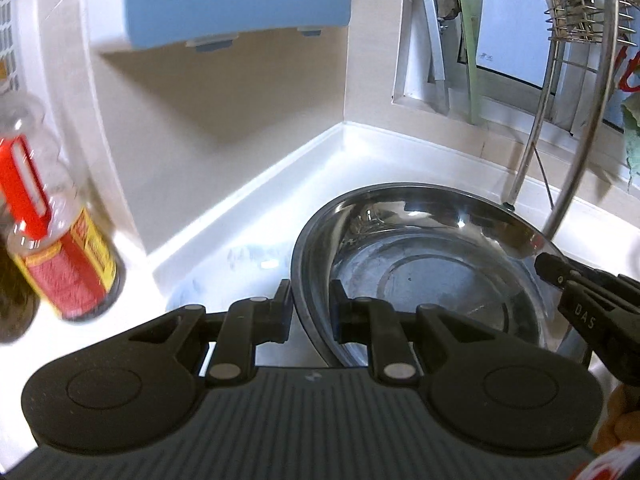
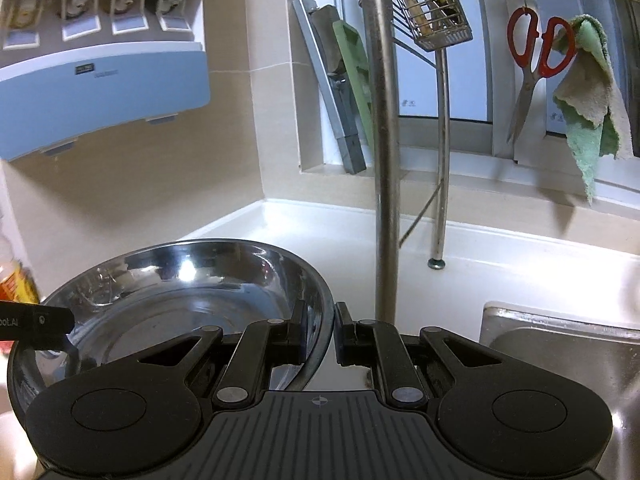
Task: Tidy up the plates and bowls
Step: 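Lift the steel plate with both grippers and carry it over the blue-patterned plate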
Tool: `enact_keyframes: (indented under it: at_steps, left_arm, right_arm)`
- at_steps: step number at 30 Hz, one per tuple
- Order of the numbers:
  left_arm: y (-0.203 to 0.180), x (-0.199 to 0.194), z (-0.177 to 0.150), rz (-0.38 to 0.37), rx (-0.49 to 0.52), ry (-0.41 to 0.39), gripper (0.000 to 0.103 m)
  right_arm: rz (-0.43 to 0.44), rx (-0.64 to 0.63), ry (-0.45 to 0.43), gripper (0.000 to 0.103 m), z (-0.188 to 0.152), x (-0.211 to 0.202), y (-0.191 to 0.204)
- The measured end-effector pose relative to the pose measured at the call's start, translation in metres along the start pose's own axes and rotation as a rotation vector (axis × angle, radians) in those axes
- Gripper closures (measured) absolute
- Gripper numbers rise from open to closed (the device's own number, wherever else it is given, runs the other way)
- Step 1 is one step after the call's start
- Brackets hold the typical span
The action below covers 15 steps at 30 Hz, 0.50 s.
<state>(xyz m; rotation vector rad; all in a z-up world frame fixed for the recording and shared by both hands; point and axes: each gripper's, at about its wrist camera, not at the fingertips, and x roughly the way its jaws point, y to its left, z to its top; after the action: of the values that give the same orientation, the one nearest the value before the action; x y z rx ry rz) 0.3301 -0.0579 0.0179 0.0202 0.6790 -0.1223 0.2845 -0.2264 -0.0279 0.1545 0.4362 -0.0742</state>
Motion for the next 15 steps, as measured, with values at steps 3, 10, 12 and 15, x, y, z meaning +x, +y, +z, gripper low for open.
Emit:
enact_keyframes:
  at_steps: [3,10,12,15]
  left_arm:
    - [0.002,-0.014,-0.014,0.012,-0.015,0.005,0.086]
    - [-0.004,-0.028,-0.032,0.040,-0.038,0.016,0.086]
    - [-0.005,-0.032,-0.036,0.046,-0.048,0.022,0.086]
    - [-0.007,-0.037,-0.041,0.055,-0.055,0.023,0.086]
  right_arm:
    - [0.017,-0.002,0.009,0.090,-0.009,-0.011,-0.005]
    - [0.052,-0.019,0.015,0.090,-0.020,-0.025,-0.012]
    - [0.060,-0.026,0.015,0.090,-0.022,-0.027,-0.012]
    - [0.070,-0.030,0.019,0.090,-0.024,-0.028,-0.014]
